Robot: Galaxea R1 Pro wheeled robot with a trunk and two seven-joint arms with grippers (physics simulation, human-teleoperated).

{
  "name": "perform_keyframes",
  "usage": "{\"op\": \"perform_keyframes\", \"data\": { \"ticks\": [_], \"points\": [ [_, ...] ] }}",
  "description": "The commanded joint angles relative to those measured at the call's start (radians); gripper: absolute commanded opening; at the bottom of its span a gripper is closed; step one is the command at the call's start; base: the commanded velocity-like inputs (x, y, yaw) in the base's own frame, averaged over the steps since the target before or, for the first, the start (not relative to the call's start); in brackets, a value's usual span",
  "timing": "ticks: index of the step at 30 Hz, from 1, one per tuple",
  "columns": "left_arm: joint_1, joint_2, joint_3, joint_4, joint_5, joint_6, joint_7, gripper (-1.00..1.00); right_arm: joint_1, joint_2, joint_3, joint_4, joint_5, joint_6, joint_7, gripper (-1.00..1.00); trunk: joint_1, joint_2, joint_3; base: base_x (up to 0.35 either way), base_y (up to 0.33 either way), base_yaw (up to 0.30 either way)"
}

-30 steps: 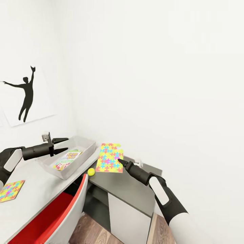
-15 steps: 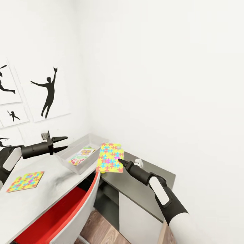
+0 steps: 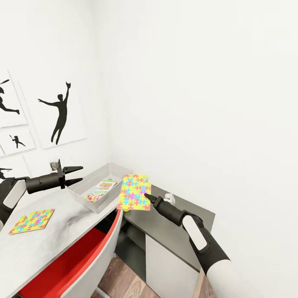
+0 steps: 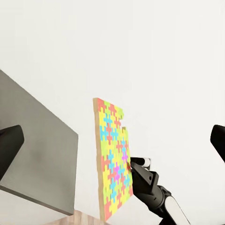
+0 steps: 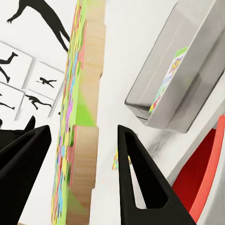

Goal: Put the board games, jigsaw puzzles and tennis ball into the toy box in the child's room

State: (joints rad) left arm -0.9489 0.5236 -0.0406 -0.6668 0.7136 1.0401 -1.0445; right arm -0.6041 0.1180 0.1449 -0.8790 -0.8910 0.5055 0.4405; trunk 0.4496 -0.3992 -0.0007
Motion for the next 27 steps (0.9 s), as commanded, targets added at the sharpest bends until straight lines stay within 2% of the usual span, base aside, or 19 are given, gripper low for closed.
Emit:
{"op": "perform_keyframes", "data": {
  "ticks": [1,13,21,27],
  "points": [
    [-0.001,0.001,-0.004,0.001,0.003,0.003,-0.003,1.00,0.000,0.000,-0.001,0.000,-0.006,0.006,-0.001,-1.00,0.000,-0.001,0.000,0.000,0.000,0.000],
    [-0.001,0.001,-0.004,0.001,0.003,0.003,-0.003,1.00,0.000,0.000,-0.001,0.000,-0.006,0.005,-0.001,-1.00,0.000,-0.001,0.000,0.073,0.000,0.006],
    [-0.001,0.001,-0.004,-0.003,0.004,0.003,-0.003,1.00,0.000,0.000,-0.001,0.000,-0.006,0.005,0.003,-1.00,0.000,-0.001,0.002,0.008,0.000,0.187],
    [-0.001,0.001,-0.004,-0.004,0.004,0.003,-0.003,1.00,0.000,-0.001,0.000,0.000,-0.006,0.005,0.004,-1.00,0.000,-0.001,0.002,0.000,0.000,0.039]
  ]
}}
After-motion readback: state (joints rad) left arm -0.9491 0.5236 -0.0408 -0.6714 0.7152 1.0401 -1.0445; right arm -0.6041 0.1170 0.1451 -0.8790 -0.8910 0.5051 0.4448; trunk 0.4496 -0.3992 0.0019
